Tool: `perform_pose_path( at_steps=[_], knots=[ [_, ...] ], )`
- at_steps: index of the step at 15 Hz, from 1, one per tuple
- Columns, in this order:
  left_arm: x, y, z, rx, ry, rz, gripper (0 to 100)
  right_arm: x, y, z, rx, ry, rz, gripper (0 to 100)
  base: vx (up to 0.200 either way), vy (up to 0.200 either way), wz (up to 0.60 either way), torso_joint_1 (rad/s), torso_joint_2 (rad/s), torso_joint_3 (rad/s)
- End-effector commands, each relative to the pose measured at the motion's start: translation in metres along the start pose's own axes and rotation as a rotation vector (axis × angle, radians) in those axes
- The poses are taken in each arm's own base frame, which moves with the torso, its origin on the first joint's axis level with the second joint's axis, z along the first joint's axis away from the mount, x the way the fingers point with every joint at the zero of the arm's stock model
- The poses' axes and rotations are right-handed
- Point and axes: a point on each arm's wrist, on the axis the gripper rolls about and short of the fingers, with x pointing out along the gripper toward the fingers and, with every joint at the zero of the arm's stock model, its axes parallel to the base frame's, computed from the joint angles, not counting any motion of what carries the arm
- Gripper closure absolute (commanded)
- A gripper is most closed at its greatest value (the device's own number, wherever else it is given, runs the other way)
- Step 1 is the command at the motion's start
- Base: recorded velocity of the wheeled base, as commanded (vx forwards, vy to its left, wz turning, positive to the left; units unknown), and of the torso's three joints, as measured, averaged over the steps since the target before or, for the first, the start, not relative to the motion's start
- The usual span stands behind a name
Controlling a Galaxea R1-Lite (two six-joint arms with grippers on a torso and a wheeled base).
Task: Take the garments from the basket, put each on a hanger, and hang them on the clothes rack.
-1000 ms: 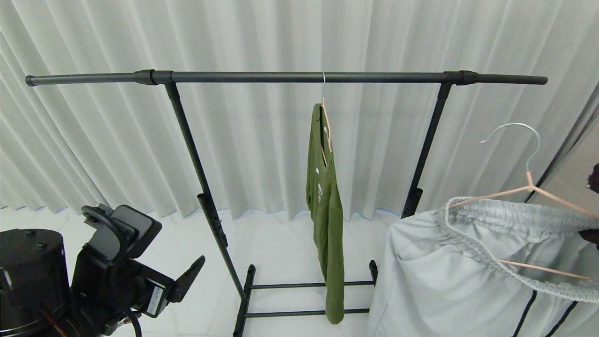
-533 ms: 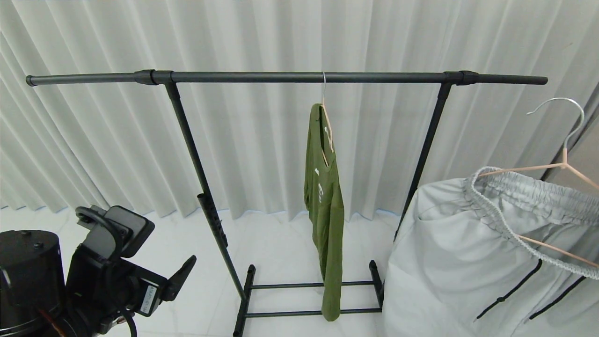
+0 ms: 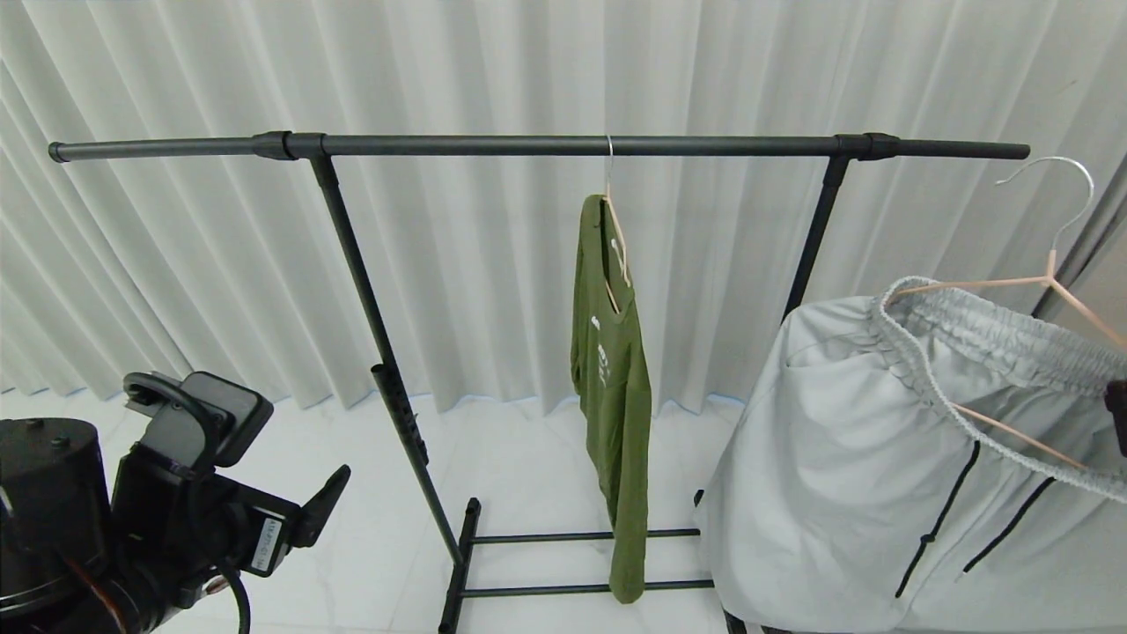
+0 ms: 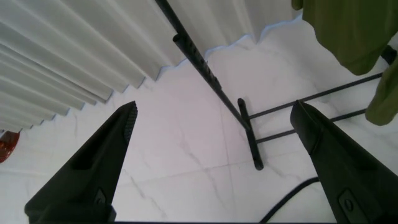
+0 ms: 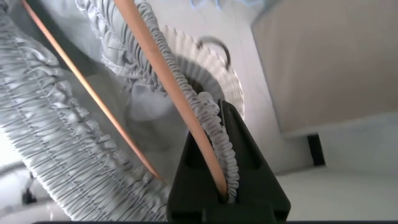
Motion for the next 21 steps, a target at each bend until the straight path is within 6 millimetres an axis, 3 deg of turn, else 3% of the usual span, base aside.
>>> perform_pose_path(
  at_steps=[1,6,16,21],
  knots=[
    [0.000,0.000,0.000,-0.001,0.004,0.004,0,0.019,0.020,0.006,-0.006,0.006,0.019,100,0.000,0.000,0.00,0.000,0.00,0.000],
    [0.001,0.000,-0.001,-0.001,0.006,0.003,0,0.034,0.035,0.020,0.007,-0.051,0.011,100,0.000,0.000,0.00,0.000,0.00,0.000],
    [0.000,-0.001,-0.002,-0.009,0.008,0.000,0,0.022,0.051,0.028,-0.011,-0.124,0.067,100,0.200,0.000,0.00,0.002,0.00,0.004],
    [-0.001,-0.003,-0.003,0.004,0.006,-0.013,0,0.038,0.063,0.036,-0.004,-0.133,0.069,100,0.040,0.000,0.00,0.000,0.00,0.000]
  ],
)
